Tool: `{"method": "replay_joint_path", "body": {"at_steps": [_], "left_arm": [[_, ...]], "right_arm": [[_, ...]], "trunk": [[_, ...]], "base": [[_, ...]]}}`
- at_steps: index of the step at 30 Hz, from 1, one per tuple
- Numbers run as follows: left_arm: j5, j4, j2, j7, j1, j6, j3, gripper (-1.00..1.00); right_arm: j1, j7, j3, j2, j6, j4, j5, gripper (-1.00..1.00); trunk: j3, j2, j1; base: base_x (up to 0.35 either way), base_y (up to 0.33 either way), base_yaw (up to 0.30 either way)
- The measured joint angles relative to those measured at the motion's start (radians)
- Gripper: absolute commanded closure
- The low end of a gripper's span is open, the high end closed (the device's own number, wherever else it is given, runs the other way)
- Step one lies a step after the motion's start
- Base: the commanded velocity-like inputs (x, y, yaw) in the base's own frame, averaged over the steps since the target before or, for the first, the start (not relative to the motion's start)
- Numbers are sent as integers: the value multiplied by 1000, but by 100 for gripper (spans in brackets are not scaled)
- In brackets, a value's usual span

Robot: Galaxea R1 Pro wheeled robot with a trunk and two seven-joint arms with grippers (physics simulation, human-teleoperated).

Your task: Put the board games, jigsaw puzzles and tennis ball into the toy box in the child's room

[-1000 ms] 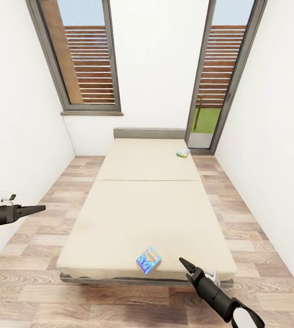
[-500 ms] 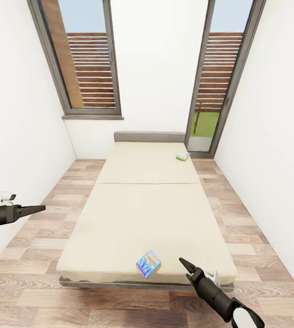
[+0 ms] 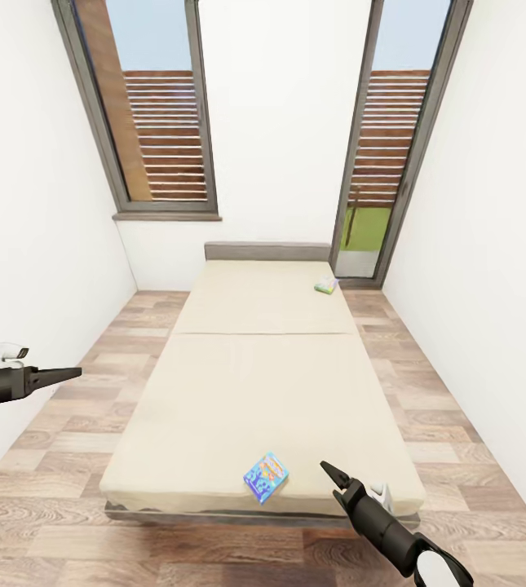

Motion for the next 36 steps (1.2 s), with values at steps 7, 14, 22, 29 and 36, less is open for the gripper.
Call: {"method": "replay_joint_path", "body": {"at_steps": [7, 14, 22, 29, 36], "left_arm": [[0, 0, 0, 0, 0, 0, 0, -100], [0, 0, 0, 0, 0, 0, 0, -100], [0, 0, 0, 0, 0, 0, 0, -100], [0, 0, 0, 0, 0, 0, 0, -100], [0, 0, 0, 0, 0, 0, 0, -100]], "right_arm": [[0, 0, 0, 0, 0, 2, 0, -100], [0, -1, -1, 0, -5, 12, 0, -100], [0, 0, 0, 0, -16, 14, 0, -100], [0, 0, 0, 0, -17, 13, 0, -100], [0, -1, 0, 0, -18, 19, 0, -100]], "trunk": [[12, 0, 0], [23, 0, 0], [37, 0, 0], [48, 0, 0], [60, 0, 0]], "base": [[0, 0, 0], [0, 0, 0], [0, 0, 0], [0, 0, 0], [0, 0, 0]]}}
